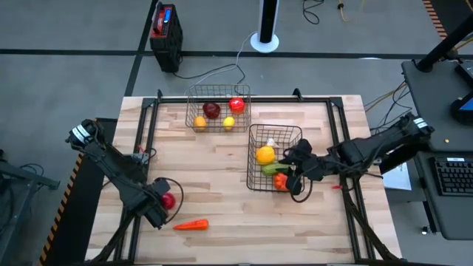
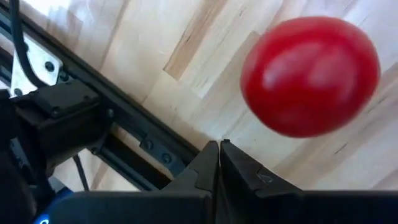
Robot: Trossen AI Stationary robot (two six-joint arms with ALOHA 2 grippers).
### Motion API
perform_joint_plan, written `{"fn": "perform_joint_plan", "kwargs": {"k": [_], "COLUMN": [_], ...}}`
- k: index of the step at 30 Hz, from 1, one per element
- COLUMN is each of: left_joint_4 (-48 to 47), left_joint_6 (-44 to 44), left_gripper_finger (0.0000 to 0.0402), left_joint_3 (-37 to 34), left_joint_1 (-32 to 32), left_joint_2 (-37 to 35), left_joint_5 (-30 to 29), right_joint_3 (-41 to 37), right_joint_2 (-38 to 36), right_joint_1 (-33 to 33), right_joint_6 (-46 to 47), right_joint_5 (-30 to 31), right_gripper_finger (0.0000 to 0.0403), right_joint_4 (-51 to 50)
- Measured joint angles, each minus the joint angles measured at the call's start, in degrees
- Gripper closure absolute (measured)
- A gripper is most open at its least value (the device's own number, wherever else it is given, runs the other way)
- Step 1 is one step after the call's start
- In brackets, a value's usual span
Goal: Sort produce into baskets
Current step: Put the red tomato into the silver wire basket
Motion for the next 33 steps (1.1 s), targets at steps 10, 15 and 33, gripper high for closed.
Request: {"fn": "perform_joint_plan", "kwargs": {"k": [10,15,33], "left_joint_4": [5.23,7.88,17.49], "left_joint_6": [0.02,0.04,0.61], "left_gripper_finger": [0.0401,0.0401,0.0402], "left_joint_3": [-0.57,-1.21,-2.83], "left_joint_1": [0.0,0.05,0.07], "left_joint_2": [0.0,0.0,0.07], "left_joint_5": [-5.14,-6.02,-10.65], "right_joint_3": [-0.09,-0.09,-0.09], "right_joint_2": [1.85,2.18,2.25], "right_joint_1": [0.22,0.22,0.22], "right_joint_6": [-0.15,-0.33,-0.55], "right_joint_5": [0.05,0.03,0.04], "right_gripper_finger": [0.0308,0.0325,0.0339], "right_joint_4": [0.35,0.39,0.83]}}
